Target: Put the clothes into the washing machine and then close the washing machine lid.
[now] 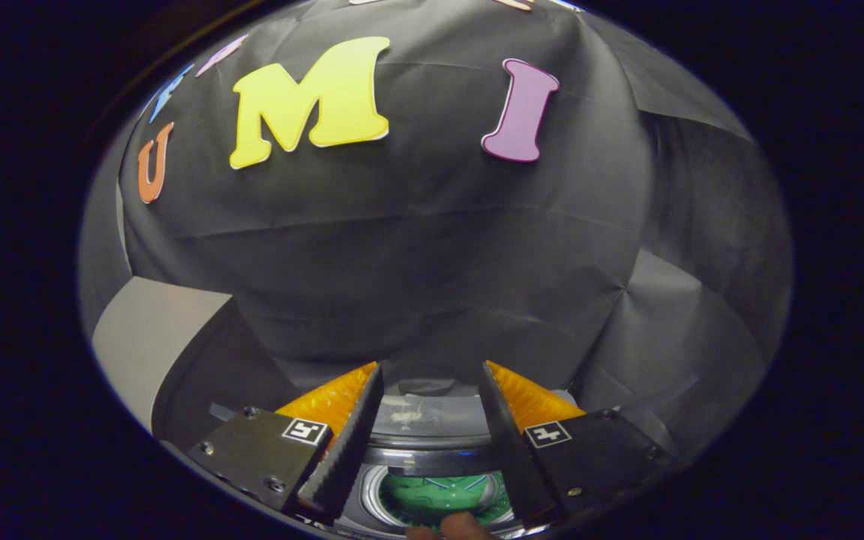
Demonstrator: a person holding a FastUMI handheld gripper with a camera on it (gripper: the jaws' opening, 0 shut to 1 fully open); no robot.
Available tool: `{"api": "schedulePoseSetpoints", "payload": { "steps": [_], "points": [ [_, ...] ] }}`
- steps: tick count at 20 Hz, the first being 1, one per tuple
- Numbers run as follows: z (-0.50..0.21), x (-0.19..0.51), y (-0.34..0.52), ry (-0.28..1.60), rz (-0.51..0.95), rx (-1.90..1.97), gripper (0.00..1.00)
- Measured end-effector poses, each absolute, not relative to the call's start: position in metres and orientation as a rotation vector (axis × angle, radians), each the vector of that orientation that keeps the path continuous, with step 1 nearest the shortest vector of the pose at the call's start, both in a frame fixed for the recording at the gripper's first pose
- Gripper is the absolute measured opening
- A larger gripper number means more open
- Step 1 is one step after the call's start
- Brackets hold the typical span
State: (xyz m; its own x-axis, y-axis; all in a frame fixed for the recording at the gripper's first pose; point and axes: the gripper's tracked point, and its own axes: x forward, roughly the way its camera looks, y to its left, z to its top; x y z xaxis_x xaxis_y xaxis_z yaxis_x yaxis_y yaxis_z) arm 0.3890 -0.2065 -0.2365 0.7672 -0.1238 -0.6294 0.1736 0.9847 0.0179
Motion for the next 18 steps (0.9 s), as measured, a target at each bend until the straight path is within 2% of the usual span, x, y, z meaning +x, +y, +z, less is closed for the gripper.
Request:
{"api": "schedulePoseSetpoints", "payload": {
  "steps": [8,13,18],
  "points": [
    [-0.261,0.328,-0.197,0.772,-0.199,0.089,0.81],
    [-0.303,0.279,-0.185,0.892,-0.22,0.061,0.81],
    [-0.291,0.252,-0.162,0.887,-0.227,0.032,0.81]
  ]
}}
